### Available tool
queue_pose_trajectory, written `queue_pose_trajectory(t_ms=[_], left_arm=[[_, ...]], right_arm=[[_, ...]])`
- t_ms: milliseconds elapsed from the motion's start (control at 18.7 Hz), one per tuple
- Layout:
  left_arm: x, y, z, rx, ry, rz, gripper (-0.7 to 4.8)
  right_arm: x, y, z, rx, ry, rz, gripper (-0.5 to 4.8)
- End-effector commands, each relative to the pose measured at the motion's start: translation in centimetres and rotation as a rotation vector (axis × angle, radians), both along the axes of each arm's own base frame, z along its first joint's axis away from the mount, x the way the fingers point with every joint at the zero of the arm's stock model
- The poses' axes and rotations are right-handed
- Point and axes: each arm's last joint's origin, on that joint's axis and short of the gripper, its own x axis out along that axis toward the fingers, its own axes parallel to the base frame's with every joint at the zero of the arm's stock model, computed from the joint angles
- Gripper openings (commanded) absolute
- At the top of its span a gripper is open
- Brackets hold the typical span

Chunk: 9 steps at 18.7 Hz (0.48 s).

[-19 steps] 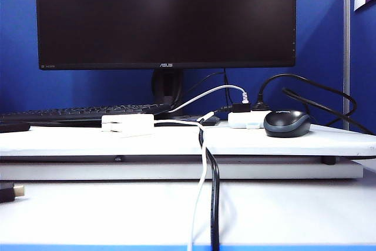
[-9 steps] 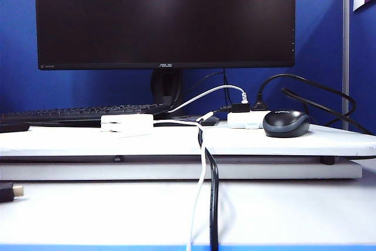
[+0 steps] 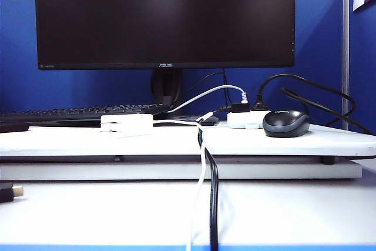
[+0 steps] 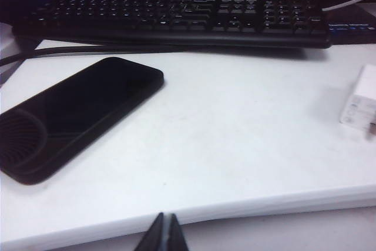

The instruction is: Pick up the Type-C charging cable and the charging base, insert one end of the Type-C charger into the corresponding slot on the base, and finally place the plugged-in charger back on the table.

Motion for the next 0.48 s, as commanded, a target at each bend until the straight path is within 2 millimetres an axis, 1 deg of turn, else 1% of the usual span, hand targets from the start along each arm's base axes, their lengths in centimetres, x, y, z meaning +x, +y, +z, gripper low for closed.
queue_pose_trajectory(t_ms=[53, 160, 214, 267, 374, 481], left_arm=[[0.0, 0.0, -0.1, 0.000, 0.010, 0.000, -0.03], [0.0, 0.0, -0.1, 0.000, 0.010, 0.000, -0.03], [0.0, 0.0, -0.1, 0.000, 0.010, 0.001, -0.03], [0.0, 0.0, -0.1, 0.000, 0.010, 0.000, -0.03], [0.0, 0.0, -0.1, 0.000, 0.010, 0.000, -0.03], [0.0, 0.0, -0.1, 0.000, 0.010, 0.000, -0.03]], right_arm=[[0.7, -1.3, 1.2, 0.134, -0.121, 0.084, 0.49], [0.8, -2.1, 1.0, 0.173, -0.126, 0.169, 0.49], [0.8, -2.4, 0.5, 0.171, -0.113, 0.264, 0.49], [0.7, -2.5, 0.0, 0.176, -0.113, 0.318, 0.49], [0.6, -2.5, -1.4, 0.197, -0.114, 0.394, 0.49], [0.4, -2.5, -2.7, 0.215, -0.129, 0.399, 0.49]])
